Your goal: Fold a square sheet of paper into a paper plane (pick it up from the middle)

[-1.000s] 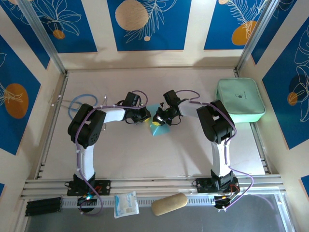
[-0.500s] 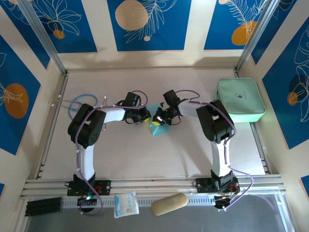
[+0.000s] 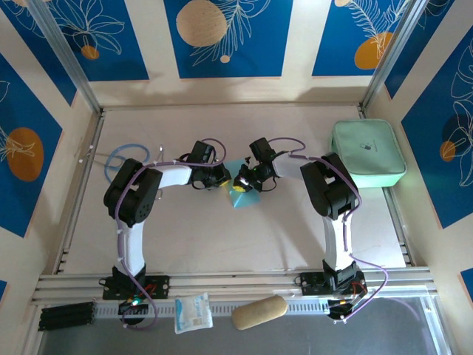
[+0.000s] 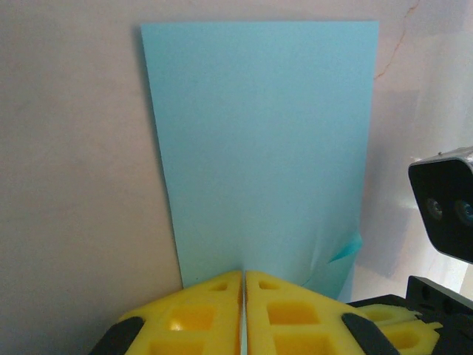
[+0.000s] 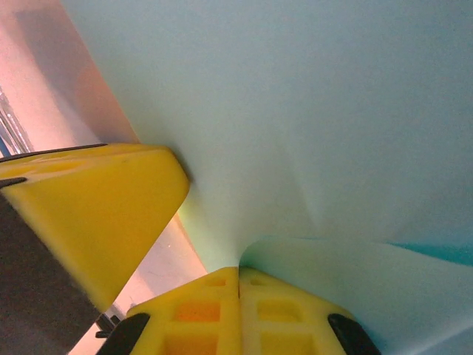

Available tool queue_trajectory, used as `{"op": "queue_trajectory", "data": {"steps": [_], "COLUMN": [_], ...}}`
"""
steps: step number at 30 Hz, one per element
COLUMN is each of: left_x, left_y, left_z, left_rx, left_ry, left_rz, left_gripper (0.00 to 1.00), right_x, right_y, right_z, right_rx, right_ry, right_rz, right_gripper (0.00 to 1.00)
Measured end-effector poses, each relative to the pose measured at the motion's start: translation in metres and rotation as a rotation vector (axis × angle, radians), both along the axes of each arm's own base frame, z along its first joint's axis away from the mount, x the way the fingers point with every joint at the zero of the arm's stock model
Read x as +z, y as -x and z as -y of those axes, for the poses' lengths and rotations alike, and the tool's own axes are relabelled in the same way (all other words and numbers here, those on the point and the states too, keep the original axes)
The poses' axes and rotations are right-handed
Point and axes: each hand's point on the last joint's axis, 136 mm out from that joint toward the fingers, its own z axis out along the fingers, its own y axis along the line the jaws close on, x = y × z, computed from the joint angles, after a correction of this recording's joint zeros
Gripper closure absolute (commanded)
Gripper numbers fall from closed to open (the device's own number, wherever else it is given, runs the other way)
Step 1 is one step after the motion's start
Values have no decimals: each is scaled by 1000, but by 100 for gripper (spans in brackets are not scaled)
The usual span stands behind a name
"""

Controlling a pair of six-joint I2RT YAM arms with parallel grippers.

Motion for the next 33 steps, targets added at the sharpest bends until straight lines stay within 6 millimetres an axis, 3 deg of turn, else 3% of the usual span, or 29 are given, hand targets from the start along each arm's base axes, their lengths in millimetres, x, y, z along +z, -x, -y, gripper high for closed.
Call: {"op": "queue_trajectory", "data": {"steps": [19,25,33], "left_x": [-1,1,11], "left_y": [0,0,-12], "left_z": [-1,-1,-14], "left_rx": [2,2,46], "left_ry": [-4,-8,-25], "left_rz": [-2,-10,-23], "left_gripper": [89,86,77], "right_x": [0,0,3], "right_y": [0,1,0], "right_z": [2,2,0], "right_rx": [-4,-7,-19], "right_ry": [9,9,-2], "right_rz": [13,8,-11], "right_gripper": [100,92,71]}}
